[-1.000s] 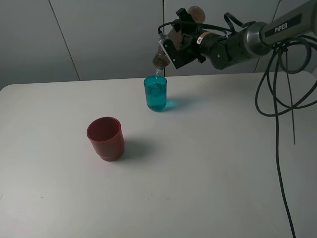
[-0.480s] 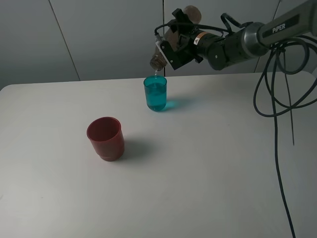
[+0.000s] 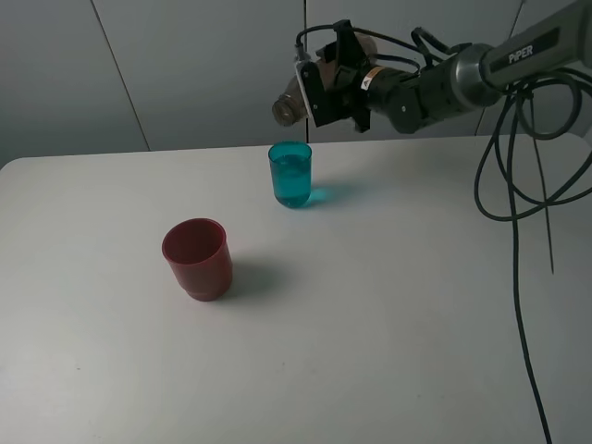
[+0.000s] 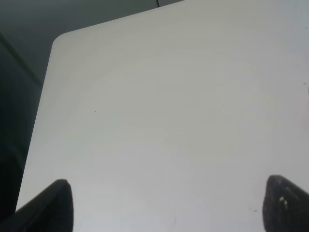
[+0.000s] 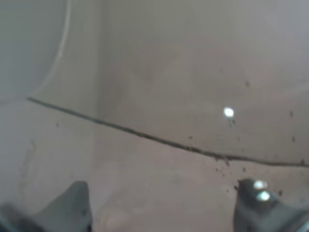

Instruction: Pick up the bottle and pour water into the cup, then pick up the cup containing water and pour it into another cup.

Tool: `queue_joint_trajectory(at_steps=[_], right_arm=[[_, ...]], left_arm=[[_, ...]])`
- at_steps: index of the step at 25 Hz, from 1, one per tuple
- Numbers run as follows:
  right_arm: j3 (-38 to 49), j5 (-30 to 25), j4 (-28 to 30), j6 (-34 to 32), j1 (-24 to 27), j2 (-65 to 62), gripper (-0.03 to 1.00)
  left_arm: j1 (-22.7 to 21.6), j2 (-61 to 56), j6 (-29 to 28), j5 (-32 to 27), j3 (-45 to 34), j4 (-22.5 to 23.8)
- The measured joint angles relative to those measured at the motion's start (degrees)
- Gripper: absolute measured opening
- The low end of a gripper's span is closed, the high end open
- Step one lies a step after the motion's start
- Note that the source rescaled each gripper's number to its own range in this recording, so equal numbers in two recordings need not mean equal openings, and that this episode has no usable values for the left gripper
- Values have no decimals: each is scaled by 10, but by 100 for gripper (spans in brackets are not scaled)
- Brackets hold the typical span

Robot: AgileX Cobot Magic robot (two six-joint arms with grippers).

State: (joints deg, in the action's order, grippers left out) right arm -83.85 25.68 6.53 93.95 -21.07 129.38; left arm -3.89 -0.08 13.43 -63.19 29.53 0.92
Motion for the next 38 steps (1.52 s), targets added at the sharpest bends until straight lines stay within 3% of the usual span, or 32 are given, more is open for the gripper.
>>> queue_joint_trajectory(at_steps=[6,9,12,20,22,27,34,38], right_arm=[[33,-105,0,-103,0,-28,0],[44,-134,0,-191,0,-44,0],[45,-165,0,-323,0,-65,0],[45,-280,0,-785,24,-86,0],[51,-291,0,-861,30,-86,0],[104,-221,0,-950,36,-88,0],[173,-158,-2,-967,49,-109,0],[231,-51,-5,-974,57,-116,0]], left_arm=[[0,0,0,0,0,0],[0,0,0,0,0,0],[0,0,0,0,0,0],[0,0,-2,0,0,0],[0,0,-2,0,0,0],[0,0,-2,0,0,0],[0,0,-2,0,0,0],[0,0,-2,0,0,0]])
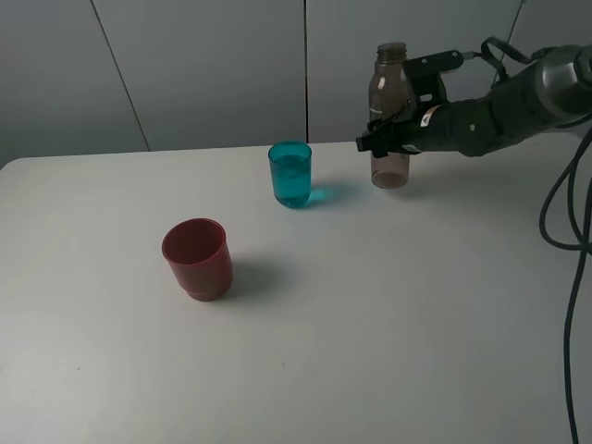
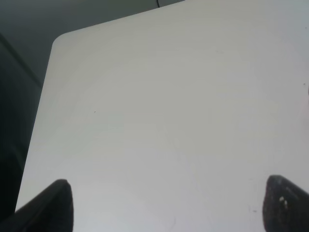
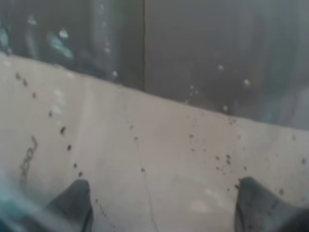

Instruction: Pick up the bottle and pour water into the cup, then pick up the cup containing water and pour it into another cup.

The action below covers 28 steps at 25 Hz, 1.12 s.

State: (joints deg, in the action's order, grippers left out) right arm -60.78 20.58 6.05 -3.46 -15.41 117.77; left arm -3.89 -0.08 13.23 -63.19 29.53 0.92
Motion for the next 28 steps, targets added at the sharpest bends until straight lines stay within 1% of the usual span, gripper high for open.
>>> queue_joint_trajectory(at_steps=[2,4,6,10,14,17,24,28], right_arm=[[35,82,-10,-1,1,-2,0],[62,149,-25,-2,1,-3,0],[75,179,-42,-2,1,-3,0],[80,194,-57,-1,2,-5,0],[83,192,-87,40,2,-5,0],[99,205,-107,60,2,-5,0],[135,216,-113,69,2,-6,0],[155,233,-114,69,2,-17,0]], left_arm=[[0,0,0,0,0,0],[0,0,0,0,0,0],[0,0,0,0,0,0],[0,0,0,0,0,0],[0,0,0,0,0,0],[0,0,0,0,0,0],[0,0,0,0,0,0],[0,0,0,0,0,0]])
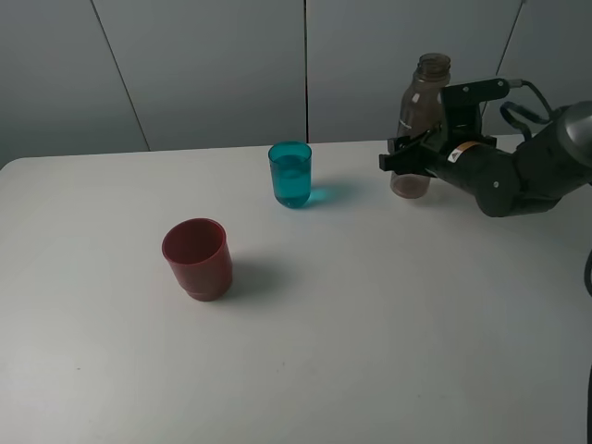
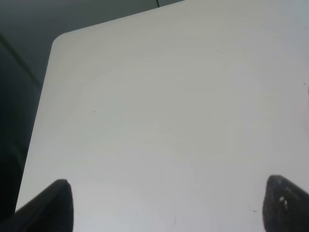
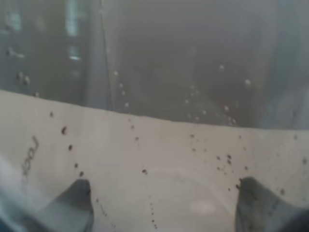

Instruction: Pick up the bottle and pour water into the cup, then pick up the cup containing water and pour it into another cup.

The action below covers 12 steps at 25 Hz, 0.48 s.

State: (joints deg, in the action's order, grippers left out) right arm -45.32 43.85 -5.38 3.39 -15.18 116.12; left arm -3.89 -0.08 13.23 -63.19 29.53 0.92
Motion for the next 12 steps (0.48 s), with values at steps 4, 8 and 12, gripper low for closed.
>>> queue_joint_trajectory(at_steps=[4,8,12], right_arm=[[6,4,-12,0,0,-2,0],[7,3,-18,0,0,-2,0],[7,3,-47,0,0,-2,0]], left_arm=[[0,0,0,0,0,0],[0,0,0,0,0,0],[0,0,0,0,0,0]])
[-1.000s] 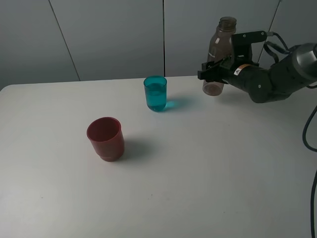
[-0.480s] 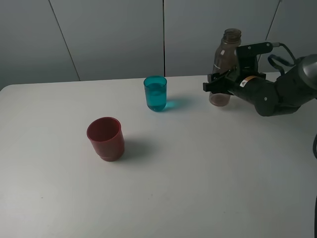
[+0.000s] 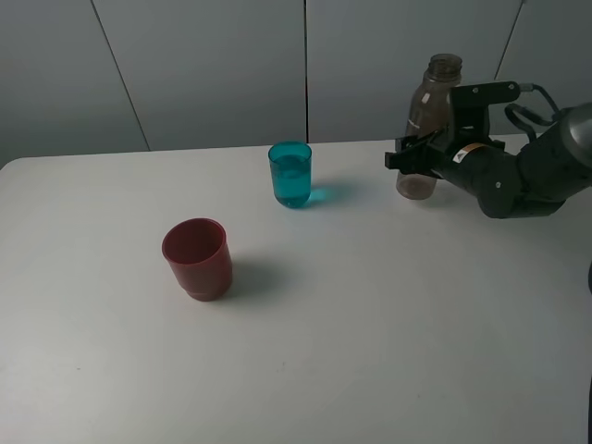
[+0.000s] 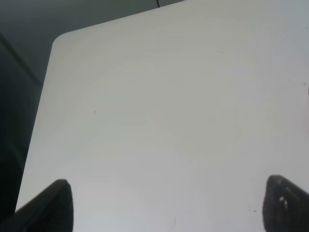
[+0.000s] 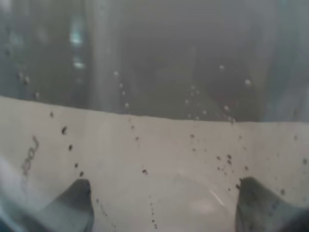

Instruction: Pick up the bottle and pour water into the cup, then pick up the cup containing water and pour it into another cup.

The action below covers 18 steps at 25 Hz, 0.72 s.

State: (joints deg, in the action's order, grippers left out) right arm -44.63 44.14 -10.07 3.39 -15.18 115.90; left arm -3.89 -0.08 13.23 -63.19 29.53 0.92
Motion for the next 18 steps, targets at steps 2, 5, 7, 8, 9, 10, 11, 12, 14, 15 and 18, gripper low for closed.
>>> queue_joint_trajectory(at_steps=[2,5,7,8,9,10,11,12,14,15,18], right_arm=[[0,1,-13,0,0,0,0],[0,1,-30,0,6,0,0],[0,2,-34,0,16,0,0],[0,4,-35,0,21,0,0],[0,6,-38,0,25,0,0],[0,10,-39,1,32,0,0],[0,16,-40,2,39,2,0],[0,21,-40,2,45,5,0],[-3,23,-41,2,56,13,0],[-3,25,-41,2,60,16,0],[-3,26,-41,6,63,18,0]], left_arm=[[0,0,0,0,0,0],[0,0,0,0,0,0],[0,0,0,0,0,0],[0,0,0,0,0,0],[0,0,0,0,0,0],[0,0,0,0,0,0],[0,0,0,0,0,0],[0,0,0,0,0,0],[0,0,0,0,0,0],[0,0,0,0,0,0],[0,0,0,0,0,0]])
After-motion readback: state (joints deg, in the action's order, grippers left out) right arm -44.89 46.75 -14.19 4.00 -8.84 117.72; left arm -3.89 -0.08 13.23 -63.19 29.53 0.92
